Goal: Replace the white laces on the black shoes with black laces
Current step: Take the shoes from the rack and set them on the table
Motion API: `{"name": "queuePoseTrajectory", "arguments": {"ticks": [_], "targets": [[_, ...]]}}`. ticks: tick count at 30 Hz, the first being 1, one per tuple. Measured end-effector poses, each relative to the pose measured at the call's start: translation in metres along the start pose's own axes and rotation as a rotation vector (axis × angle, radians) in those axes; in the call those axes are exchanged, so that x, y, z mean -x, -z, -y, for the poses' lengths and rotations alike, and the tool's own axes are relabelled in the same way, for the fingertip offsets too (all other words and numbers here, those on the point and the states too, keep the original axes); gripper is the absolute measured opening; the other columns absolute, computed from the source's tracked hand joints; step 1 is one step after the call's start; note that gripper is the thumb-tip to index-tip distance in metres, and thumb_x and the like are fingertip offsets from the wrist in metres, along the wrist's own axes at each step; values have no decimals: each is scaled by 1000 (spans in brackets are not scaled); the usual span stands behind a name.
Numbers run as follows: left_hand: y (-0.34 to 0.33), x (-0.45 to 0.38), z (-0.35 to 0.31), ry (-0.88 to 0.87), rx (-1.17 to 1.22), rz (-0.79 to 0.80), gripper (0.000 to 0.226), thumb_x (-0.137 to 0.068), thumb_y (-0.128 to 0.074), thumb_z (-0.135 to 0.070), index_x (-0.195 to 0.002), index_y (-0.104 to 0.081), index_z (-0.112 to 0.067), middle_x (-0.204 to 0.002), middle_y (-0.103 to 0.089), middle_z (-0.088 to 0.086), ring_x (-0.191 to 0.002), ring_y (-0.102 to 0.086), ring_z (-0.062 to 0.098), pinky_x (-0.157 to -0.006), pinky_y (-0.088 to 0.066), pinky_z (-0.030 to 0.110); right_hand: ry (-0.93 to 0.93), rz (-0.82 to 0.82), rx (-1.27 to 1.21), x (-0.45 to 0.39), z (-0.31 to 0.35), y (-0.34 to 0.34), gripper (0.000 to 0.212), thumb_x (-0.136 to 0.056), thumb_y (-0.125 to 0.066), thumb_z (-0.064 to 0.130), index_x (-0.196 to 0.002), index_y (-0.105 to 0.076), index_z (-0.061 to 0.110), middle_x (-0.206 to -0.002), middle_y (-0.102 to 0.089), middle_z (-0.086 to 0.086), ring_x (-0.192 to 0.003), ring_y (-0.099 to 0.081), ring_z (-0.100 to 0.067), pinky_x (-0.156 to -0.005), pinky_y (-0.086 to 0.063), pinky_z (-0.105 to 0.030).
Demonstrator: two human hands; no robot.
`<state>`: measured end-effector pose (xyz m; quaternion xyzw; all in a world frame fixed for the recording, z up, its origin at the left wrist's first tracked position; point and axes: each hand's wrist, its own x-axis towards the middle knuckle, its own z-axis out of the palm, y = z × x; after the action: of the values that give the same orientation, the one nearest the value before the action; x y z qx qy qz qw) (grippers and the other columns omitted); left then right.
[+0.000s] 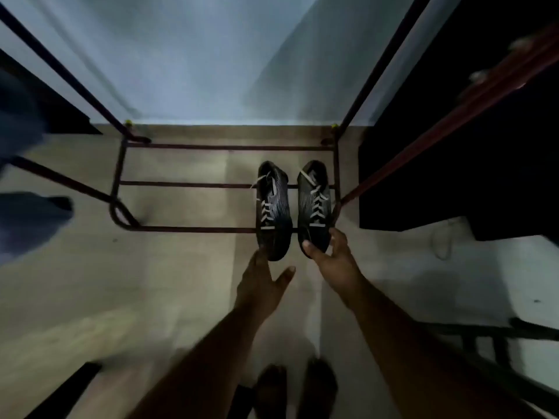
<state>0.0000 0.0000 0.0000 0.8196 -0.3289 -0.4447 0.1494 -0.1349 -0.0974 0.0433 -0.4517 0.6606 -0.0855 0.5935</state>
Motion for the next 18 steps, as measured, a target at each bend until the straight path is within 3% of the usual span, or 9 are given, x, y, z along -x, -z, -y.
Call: {"name": "queuePoseTrajectory", "arguments": {"ticks": [4,10,15,18], "targets": [[-29,-73,12,-34,-73,-130,101,-86,-65,-62,-160,-10,-23,-166,-23,7,-150,-28,31,-113,-39,57,114,-161,83,-83,-29,-18,102,-61,-80,64,-148,-36,32,-141,-55,-2,-130,-54,-26,-109,-47,-47],[-55,-137,22,-82,-14,-174,126,-73,-85,-46,-161,3,-23,-166,-13,10,-150,-24,38,-115,-35,59,71,-179,276,-143,-60,-33,126,-70,-89,47,-159,1,32,-155,-29,-19,-138,-40,-43,-111,-42,-53],[-59,-148,18,-49,68,-248,136,-65,-92,-36,-160,3,-19,-161,-19,15,-145,-28,42,-112,-36,55,107,-191,374,-159,-77,-42,125,-73,-85,47,-157,7,38,-149,-28,-22,-127,-49,-46,-101,-50,-55],[-53,-146,17,-66,111,-242,134,-60,-92,-37,-159,-2,-27,-153,-25,14,-139,-34,39,-106,-41,52,142,-232,348,-154,-77,-44,121,-75,-83,45,-158,3,35,-144,-31,-22,-122,-52,-44,-99,-51,-51]]}}
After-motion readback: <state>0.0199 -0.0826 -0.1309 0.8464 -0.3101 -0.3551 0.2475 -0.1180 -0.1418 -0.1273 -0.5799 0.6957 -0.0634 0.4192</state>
